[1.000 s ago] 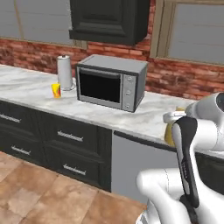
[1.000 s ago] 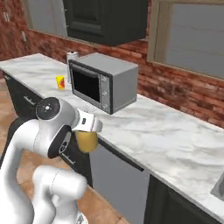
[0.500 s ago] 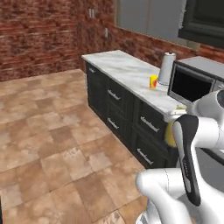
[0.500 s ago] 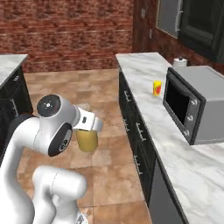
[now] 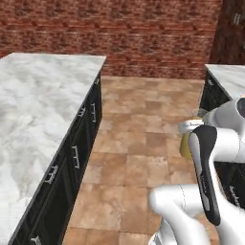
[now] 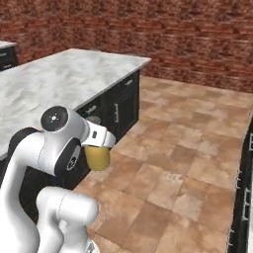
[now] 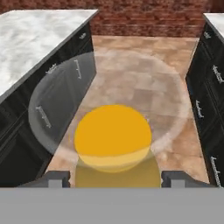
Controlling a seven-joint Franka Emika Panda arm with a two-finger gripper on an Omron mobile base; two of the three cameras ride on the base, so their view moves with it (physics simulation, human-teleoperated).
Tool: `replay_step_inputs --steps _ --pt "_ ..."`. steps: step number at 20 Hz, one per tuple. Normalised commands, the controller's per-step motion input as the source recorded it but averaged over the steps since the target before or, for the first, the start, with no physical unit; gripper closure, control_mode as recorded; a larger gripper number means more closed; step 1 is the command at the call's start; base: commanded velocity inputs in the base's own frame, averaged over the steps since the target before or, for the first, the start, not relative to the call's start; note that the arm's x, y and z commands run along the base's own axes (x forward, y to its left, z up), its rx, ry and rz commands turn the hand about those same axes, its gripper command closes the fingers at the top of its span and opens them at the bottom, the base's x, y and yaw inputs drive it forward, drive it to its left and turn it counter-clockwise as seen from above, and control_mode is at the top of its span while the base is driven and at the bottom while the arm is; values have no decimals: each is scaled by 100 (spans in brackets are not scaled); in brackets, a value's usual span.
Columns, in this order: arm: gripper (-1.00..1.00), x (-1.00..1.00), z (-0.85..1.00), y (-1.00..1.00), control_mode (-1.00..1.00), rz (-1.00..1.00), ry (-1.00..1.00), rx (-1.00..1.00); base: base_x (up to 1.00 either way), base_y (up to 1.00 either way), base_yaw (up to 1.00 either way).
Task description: Place the pitcher and cup on the dining counter for serving.
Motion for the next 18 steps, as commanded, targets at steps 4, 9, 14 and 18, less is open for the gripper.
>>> replay_step_inputs --steps 4,9,14,18 --pt "100 0 0 0 100 0 0 0 82 -21 79" --pt "100 0 0 0 100 0 0 0 100 -25 75" --pt "100 0 0 0 100 0 0 0 100 -26 75" --pt "100 0 0 0 100 0 0 0 100 -28 74"
